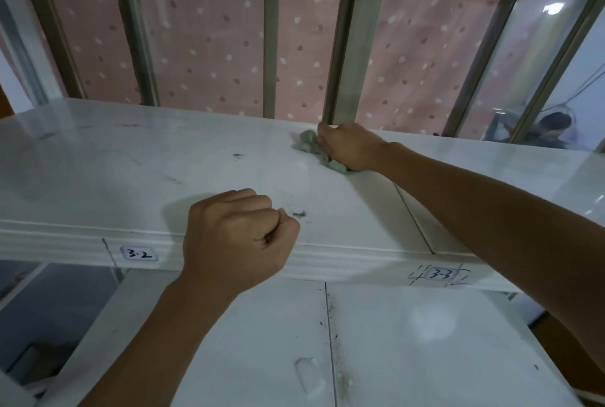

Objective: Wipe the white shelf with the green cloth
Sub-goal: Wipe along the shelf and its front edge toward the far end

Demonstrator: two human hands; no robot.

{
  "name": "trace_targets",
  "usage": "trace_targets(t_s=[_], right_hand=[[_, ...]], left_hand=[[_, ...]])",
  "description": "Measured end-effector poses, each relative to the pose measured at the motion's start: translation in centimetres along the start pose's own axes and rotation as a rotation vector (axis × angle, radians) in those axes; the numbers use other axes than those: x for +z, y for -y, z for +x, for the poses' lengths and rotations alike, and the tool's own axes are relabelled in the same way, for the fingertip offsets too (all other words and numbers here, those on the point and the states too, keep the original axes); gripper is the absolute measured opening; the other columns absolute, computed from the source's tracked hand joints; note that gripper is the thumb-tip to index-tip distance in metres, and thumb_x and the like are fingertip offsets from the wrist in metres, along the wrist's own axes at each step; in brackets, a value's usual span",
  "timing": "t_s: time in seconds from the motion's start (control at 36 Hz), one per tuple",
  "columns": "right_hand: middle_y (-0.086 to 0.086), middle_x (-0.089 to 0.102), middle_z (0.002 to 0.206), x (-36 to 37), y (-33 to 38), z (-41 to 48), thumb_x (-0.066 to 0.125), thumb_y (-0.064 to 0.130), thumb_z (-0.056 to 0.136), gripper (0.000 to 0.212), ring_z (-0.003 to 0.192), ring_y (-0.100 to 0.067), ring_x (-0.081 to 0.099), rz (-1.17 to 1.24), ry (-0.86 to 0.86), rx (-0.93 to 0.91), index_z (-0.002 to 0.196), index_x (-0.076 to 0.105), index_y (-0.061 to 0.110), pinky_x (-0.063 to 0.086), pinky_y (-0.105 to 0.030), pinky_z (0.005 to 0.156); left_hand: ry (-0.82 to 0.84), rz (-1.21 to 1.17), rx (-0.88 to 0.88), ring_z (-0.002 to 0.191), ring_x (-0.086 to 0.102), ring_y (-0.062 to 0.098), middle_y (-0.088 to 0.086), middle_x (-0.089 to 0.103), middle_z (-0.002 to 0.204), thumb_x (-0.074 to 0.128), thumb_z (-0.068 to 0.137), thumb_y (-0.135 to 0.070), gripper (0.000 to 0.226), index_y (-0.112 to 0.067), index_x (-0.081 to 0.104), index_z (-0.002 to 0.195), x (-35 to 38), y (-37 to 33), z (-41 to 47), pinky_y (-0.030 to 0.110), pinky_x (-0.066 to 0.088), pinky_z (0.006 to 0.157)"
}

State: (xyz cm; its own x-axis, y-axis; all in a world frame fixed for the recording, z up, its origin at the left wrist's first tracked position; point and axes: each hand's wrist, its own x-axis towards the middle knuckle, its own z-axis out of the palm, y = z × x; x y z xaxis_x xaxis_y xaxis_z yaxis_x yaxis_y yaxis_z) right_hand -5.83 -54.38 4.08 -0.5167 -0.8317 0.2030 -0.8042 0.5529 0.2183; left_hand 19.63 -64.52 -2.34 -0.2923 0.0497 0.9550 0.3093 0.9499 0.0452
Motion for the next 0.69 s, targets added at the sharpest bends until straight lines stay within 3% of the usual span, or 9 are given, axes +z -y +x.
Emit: trace_targets(t_s=[0.06, 0.17, 0.31, 0.47, 0.58, 0.69], right_hand=[[-0.004, 0.04, 0.062, -0.2, 1.4, -1.1, 0.044, 0.013, 0.098, 0.013, 0.056, -0.027, 0.042, 0.012, -0.043, -0.076, 0.108, 0.042, 0.006, 0.029, -0.035, 0.057], [0.005, 0.032, 0.054, -0.8, 4.5, -3.9, 0.046, 0.011, 0.097, 0.005, 0.045, -0.024, 0.033, 0.075, -0.135, -0.267, 0.099, 0.042, 0.009, 0.029, -0.033, 0.051], [0.004, 0.036, 0.053, -1.6, 6.6, -6.8, 0.043, 0.019, 0.102, 0.017, 0.043, -0.027, 0.036, 0.154, -0.235, -0.389, 0.096, 0.047, 0.004, 0.032, -0.034, 0.046], [-0.001, 0.042, 0.059, -0.9, 3.9, -5.9, 0.043, 0.018, 0.101, 0.011, 0.057, -0.03, 0.046, 0.12, -0.121, -0.146, 0.101, 0.042, 0.007, 0.034, -0.036, 0.054], [-0.021, 0.061, 0.088, -0.5, 0.9, -4.2, 0.043, 0.018, 0.098, 0.014, 0.071, -0.03, 0.048, 0.044, -0.031, 0.094, 0.106, 0.042, 0.007, 0.04, -0.039, 0.064], [-0.025, 0.063, 0.102, 0.5, -0.6, -1.6, 0.042, 0.018, 0.098, 0.025, 0.086, -0.039, 0.059, -0.043, -0.032, 0.15, 0.116, 0.046, 0.001, 0.043, -0.04, 0.068]], left_hand=[[0.0, 0.0, 0.001, 0.043, 0.019, 0.026, 0.003, 0.017, 0.049, 0.054, 0.082, 0.0, 0.047, -0.017, 0.021, 0.053, 0.0, 0.0, 0.0, 0.023, 0.016, 0.051], [-0.022, -0.008, 0.018, 0.042, 0.019, 0.026, 0.003, 0.017, 0.049, 0.054, 0.08, 0.002, 0.048, -0.015, 0.023, 0.049, -0.1, -0.1, -0.1, 0.024, 0.016, 0.049], [-0.012, -0.032, 0.022, 0.042, 0.019, 0.026, 0.001, 0.016, 0.052, 0.054, 0.08, 0.002, 0.047, -0.017, 0.022, 0.052, -0.4, -0.1, 0.0, 0.024, 0.017, 0.047], [0.007, -0.053, 0.01, 0.042, 0.019, 0.026, 0.004, 0.017, 0.049, 0.055, 0.079, 0.003, 0.048, -0.015, 0.022, 0.049, -0.6, 0.1, -0.1, 0.024, 0.015, 0.046], [-0.002, -0.067, 0.003, 0.044, 0.017, 0.023, 0.0, 0.015, 0.052, 0.055, 0.078, 0.003, 0.048, -0.017, 0.02, 0.053, -0.7, 0.0, -0.1, 0.023, 0.014, 0.051], [0.001, -0.062, -0.018, 0.042, 0.018, 0.024, 0.004, 0.018, 0.047, 0.057, 0.075, 0.006, 0.048, -0.014, 0.022, 0.048, -0.7, -0.1, -0.1, 0.026, 0.016, 0.044]])
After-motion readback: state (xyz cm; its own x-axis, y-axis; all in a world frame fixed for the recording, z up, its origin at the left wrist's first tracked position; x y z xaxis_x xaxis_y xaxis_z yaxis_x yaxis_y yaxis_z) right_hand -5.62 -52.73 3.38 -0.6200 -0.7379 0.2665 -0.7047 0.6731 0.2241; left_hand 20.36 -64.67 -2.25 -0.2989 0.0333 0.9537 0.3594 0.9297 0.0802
